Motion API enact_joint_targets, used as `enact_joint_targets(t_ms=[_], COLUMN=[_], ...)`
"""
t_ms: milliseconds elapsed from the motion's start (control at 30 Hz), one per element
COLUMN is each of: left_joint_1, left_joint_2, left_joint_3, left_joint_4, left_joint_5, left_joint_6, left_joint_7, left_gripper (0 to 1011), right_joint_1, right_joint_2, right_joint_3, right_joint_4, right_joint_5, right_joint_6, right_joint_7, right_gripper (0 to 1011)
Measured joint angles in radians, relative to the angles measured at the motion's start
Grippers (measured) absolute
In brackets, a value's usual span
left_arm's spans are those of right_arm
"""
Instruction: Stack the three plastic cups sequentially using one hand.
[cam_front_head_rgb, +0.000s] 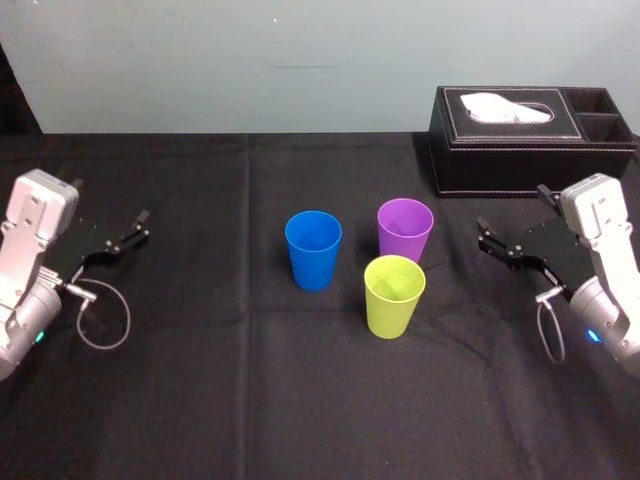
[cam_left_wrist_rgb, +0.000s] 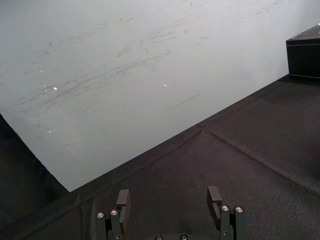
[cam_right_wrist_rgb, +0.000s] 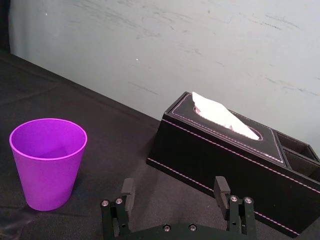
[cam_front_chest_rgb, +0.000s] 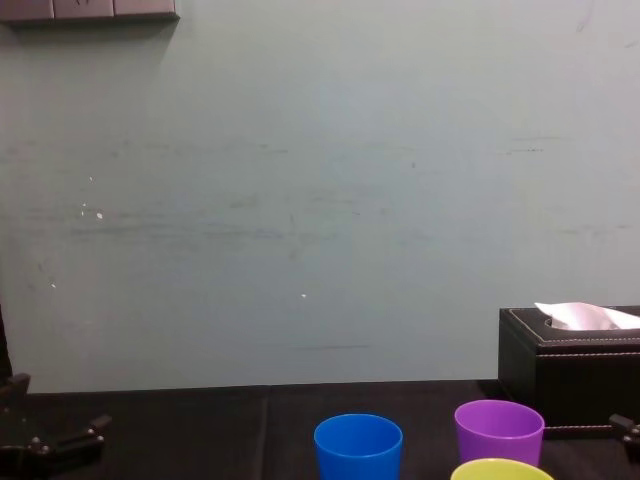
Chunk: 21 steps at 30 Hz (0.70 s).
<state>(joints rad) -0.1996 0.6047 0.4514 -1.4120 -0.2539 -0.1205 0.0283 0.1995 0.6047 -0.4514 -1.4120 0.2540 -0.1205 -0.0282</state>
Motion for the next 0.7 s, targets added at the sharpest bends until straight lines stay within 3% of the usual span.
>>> enact_joint_targets(t_ms=[700], left_joint_1=[0.000], left_joint_2=[0.000], left_joint_3=[0.000], left_joint_4=[0.000], left_joint_5=[0.000], left_joint_6=[0.000], left_joint_7=[0.000], left_gripper=[1011], right_joint_1=[0.000], right_joint_2=[0.000], right_joint_3=[0.000], right_joint_4=[0.000], right_joint_5=[0.000], right_joint_6=[0.000], right_joint_7=[0.000], right_gripper=[1004])
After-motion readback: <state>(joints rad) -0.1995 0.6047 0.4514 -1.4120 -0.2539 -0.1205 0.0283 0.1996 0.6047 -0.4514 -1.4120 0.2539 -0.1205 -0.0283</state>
